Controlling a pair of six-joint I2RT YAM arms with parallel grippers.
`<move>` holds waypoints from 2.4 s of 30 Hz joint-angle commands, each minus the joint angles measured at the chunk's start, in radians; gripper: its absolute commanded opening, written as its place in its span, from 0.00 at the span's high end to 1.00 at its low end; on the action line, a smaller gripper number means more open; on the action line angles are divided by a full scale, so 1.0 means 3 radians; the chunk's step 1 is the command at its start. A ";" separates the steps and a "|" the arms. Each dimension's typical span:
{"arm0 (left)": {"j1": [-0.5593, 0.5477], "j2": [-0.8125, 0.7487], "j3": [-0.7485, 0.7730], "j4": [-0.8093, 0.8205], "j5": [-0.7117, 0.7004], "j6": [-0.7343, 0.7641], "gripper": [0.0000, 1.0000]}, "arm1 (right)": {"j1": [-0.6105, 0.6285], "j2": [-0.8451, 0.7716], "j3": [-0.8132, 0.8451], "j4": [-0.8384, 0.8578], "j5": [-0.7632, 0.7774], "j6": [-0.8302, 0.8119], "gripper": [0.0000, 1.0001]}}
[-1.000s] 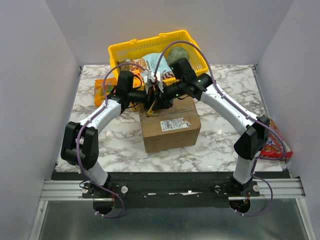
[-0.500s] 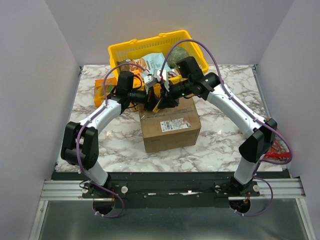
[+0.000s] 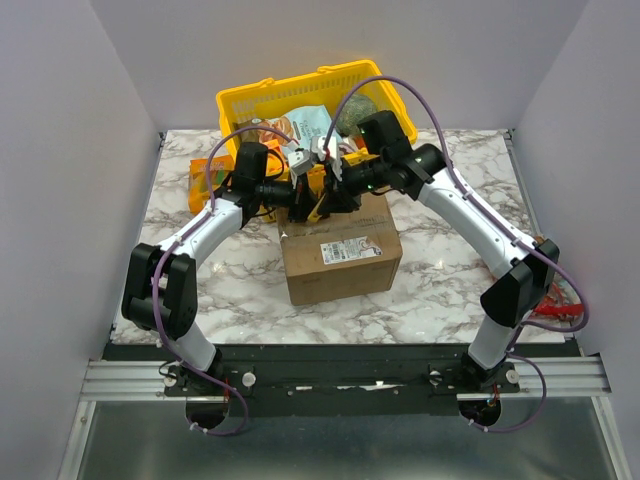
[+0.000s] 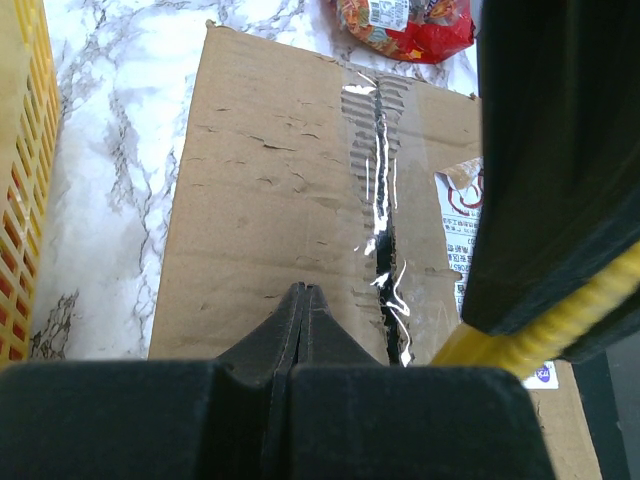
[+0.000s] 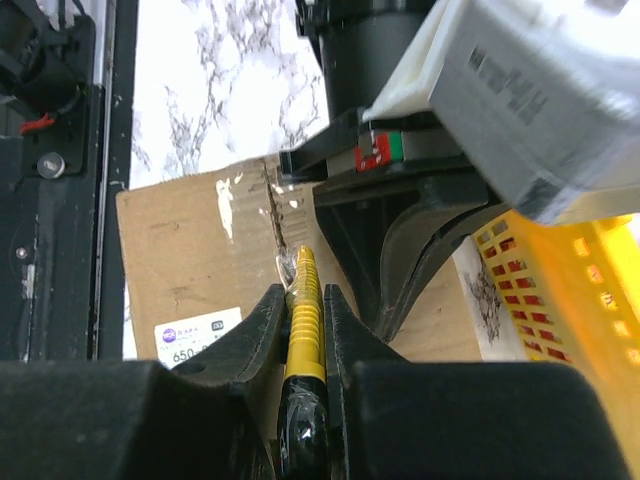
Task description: Unpack the express box
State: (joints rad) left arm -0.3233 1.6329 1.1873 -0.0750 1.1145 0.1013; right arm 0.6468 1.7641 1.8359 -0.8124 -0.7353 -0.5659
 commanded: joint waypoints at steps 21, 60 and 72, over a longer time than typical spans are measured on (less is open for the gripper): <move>-0.0022 0.0161 0.0015 -0.0318 -0.0074 0.0056 1.00 | 0.0222 0.0107 0.0114 0.0080 0.0027 0.0046 1.00; -0.0022 0.0233 0.0087 -0.0578 -0.0074 0.0353 1.00 | -0.0019 -0.0154 -0.0137 -0.0227 0.0186 -0.0210 1.00; -0.0022 0.0258 0.0123 -0.0630 -0.0085 0.0414 1.00 | -0.0111 -0.0184 -0.0168 -0.0339 0.0181 -0.0261 1.00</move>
State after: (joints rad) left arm -0.3233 1.6630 1.2369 -0.1635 1.1378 0.1944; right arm 0.6327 1.7390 1.7935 -0.8608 -0.6964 -0.6224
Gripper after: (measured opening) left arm 0.007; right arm 0.241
